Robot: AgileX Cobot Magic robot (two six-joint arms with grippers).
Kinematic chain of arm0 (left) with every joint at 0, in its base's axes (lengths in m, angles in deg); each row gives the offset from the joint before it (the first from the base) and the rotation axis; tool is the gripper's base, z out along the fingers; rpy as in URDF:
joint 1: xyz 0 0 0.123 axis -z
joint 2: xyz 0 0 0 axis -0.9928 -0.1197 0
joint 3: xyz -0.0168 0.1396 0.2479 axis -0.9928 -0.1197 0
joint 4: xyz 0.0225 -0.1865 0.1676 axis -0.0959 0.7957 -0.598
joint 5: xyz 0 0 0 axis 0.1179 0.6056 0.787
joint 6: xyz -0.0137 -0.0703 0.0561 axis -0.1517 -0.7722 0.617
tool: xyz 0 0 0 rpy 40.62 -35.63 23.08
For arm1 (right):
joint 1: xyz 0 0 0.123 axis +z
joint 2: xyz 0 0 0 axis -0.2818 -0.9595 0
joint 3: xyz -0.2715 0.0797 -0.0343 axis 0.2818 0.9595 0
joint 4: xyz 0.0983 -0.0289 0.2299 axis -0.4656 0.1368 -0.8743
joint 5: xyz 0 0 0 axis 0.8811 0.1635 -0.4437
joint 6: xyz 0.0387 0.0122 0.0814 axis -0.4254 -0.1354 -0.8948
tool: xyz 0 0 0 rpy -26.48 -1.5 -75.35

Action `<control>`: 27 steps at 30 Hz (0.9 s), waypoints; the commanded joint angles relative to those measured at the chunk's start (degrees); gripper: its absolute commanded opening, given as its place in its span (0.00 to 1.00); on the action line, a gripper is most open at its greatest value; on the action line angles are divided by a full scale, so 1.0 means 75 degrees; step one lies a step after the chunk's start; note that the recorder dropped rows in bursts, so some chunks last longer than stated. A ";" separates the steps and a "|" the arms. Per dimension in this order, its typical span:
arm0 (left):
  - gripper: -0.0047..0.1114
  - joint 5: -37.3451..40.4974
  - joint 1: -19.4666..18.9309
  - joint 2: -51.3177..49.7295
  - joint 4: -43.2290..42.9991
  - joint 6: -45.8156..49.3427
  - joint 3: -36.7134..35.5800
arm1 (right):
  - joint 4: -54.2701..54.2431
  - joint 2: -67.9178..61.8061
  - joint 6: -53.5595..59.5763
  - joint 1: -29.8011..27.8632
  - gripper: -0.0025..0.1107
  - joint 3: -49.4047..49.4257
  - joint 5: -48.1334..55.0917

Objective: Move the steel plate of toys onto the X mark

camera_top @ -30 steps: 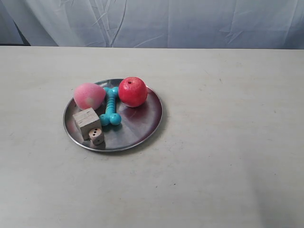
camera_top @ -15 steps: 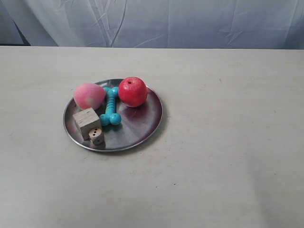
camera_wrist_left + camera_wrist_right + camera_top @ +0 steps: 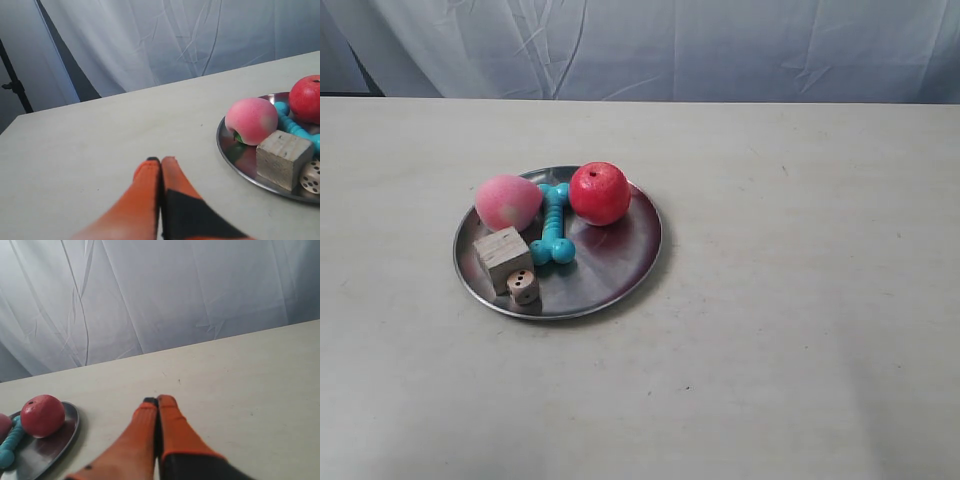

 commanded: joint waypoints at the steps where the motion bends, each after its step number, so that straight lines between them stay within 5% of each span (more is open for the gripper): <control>1: 0.04 0.0838 0.0031 0.0434 -0.0027 -0.0130 -0.0039 | 0.0009 0.0047 -0.0005 -0.0035 0.02 0.0008 0.0043; 27: 0.04 0.0839 0.0031 0.0586 -0.0179 -0.0727 -0.0039 | -0.0029 0.0047 -0.0005 -0.0035 0.02 0.0008 0.0042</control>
